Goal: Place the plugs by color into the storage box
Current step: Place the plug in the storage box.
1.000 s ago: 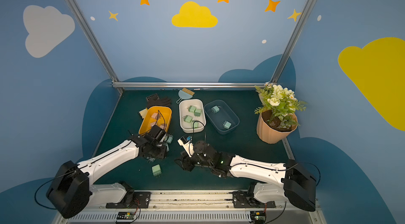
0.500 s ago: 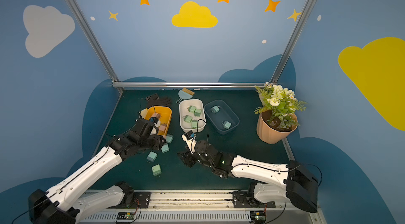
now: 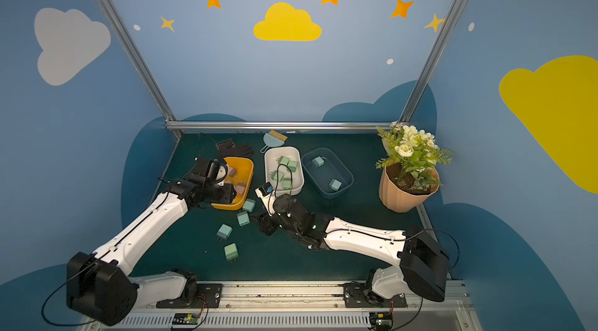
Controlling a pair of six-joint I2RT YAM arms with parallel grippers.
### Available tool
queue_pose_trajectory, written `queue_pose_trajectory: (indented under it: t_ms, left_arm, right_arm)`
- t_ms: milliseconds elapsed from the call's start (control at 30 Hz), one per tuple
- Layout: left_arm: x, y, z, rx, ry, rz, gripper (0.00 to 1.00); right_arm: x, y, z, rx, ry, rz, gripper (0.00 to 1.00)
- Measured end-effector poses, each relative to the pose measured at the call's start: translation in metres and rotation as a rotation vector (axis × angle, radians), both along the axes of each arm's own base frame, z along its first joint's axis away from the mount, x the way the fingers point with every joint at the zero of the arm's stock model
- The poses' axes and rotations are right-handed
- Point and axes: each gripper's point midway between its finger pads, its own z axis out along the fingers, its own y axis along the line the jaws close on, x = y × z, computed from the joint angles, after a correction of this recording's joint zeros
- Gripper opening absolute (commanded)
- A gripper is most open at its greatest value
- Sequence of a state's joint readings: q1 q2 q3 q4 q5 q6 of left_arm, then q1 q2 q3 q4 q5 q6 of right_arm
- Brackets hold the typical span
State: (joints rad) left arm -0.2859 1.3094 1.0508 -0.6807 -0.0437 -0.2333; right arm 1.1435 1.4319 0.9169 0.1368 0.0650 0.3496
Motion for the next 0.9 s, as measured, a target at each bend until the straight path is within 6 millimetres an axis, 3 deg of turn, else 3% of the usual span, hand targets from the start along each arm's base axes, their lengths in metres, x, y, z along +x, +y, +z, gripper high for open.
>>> queue_pose_trajectory:
  t_ms: [167, 400, 600, 767, 900]
  left_arm:
    - [0.034, 0.0, 0.002, 0.002, 0.0, 0.0, 0.03]
    - [0.087, 0.004, -0.01, 0.027, 0.025, -0.002, 0.06]
    - [0.128, -0.001, -0.032, 0.05, 0.056, -0.016, 0.16]
    - [0.146, -0.007, -0.059, 0.053, 0.109, -0.031, 0.22]
    - [0.141, -0.005, -0.078, 0.057, 0.169, -0.032, 0.25]
  right_arm:
    - [0.014, 0.011, -0.009, -0.018, 0.022, 0.001, 0.61]
    - [0.044, 0.021, -0.014, -0.01, 0.058, -0.036, 0.6]
    - [0.055, 0.032, -0.001, -0.001, 0.046, -0.041, 0.6]
    - [0.056, 0.033, 0.001, -0.007, 0.049, -0.042, 0.6]
    - [0.056, 0.033, -0.008, -0.034, 0.065, -0.043, 0.6]
